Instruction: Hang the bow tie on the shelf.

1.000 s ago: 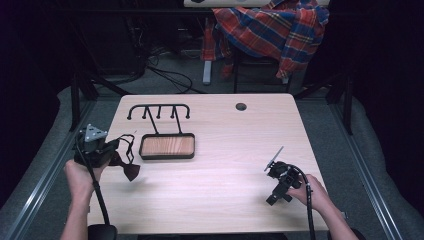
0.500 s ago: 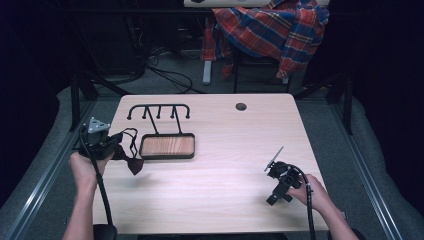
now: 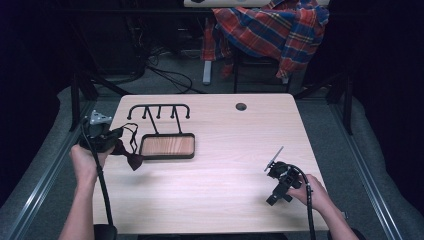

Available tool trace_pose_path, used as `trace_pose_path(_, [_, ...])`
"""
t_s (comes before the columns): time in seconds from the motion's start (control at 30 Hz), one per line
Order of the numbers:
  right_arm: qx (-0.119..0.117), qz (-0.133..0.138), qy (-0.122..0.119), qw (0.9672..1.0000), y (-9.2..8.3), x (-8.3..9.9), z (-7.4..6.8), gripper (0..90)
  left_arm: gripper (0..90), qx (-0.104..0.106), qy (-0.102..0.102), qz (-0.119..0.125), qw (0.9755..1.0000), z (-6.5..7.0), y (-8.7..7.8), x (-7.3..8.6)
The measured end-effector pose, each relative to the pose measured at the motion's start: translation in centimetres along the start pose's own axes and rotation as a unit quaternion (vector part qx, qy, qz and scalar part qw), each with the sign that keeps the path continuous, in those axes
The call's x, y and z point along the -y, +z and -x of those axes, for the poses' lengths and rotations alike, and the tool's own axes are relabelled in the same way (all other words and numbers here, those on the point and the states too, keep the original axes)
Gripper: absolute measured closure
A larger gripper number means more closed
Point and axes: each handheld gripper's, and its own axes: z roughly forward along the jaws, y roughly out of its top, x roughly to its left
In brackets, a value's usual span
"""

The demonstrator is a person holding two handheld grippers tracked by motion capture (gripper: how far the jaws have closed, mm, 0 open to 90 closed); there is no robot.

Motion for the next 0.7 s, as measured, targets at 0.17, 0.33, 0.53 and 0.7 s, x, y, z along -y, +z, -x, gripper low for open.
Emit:
trace_pose_path(0.17, [-0.001, -0.002, 0.0, 1.0, 0.0, 0.0, 0.0, 12.9, 88.7, -0.002, 0.002, 0.0, 1.0, -0.1, 0.0, -0.6])
trace_pose_path(0.33, [0.0, -0.002, 0.0, 1.0, 0.0, 0.0, 0.0, 12.9, 88.7, -0.005, 0.007, 0.0, 1.0, -0.3, -0.2, -1.6])
trace_pose_path(0.53, [-0.001, -0.002, 0.0, 1.0, 0.0, 0.0, 0.0, 12.9, 88.6, -0.003, 0.012, 0.003, 0.9999, -0.2, -0.2, -2.4])
trace_pose_path(0.7, [-0.001, -0.001, -0.001, 1.0, 0.0, 0.0, 0.0, 12.9, 88.7, -0.003, 0.015, 0.0, 0.9999, -0.3, -0.1, -2.8])
